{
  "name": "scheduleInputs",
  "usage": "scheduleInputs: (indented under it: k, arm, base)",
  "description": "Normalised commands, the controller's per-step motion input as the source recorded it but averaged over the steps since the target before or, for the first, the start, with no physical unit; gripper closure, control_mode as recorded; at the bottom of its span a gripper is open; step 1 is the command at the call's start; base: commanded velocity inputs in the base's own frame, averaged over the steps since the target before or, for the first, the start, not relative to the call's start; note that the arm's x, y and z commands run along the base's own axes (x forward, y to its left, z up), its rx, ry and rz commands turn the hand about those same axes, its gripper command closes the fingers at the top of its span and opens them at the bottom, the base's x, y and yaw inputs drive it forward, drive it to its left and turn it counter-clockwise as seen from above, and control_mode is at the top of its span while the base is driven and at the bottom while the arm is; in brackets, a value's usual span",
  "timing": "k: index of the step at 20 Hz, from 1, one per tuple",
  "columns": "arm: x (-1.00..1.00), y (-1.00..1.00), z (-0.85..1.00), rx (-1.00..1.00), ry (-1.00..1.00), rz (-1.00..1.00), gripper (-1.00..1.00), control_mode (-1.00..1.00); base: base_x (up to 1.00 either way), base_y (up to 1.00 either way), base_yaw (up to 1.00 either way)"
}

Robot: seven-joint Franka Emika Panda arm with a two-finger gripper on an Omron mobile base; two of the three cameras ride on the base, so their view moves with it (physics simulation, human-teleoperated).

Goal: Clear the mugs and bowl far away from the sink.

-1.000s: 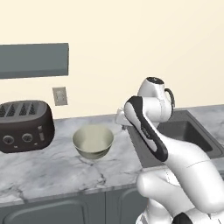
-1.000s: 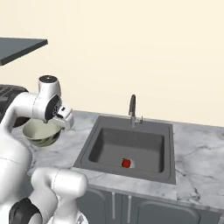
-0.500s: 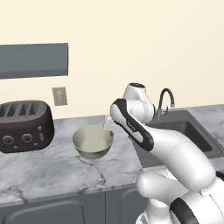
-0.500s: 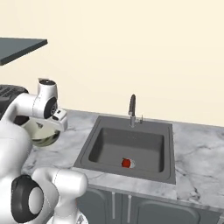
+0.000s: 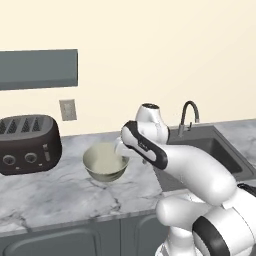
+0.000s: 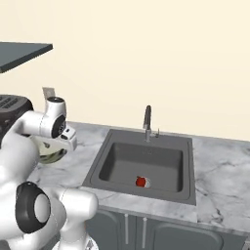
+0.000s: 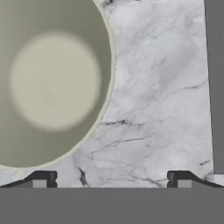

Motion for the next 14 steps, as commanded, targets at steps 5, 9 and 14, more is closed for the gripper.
scheduleInputs:
  k: [5,9,14]
  arm:
    - [0.34,0.07,-0.13,0.0,0.0,0.01,-1.0,-1.0]
    - [0.33,0.16,-0.17,0.0,0.0,0.0,-1.0,-1.0]
    - [0.21,0.11,-0.25,0.0,0.0,0.0,-1.0,-1.0]
  base:
    - [0.0,0.0,0.0]
    - [0.0,0.0,0.0]
    - [0.0,0.0,0.0]
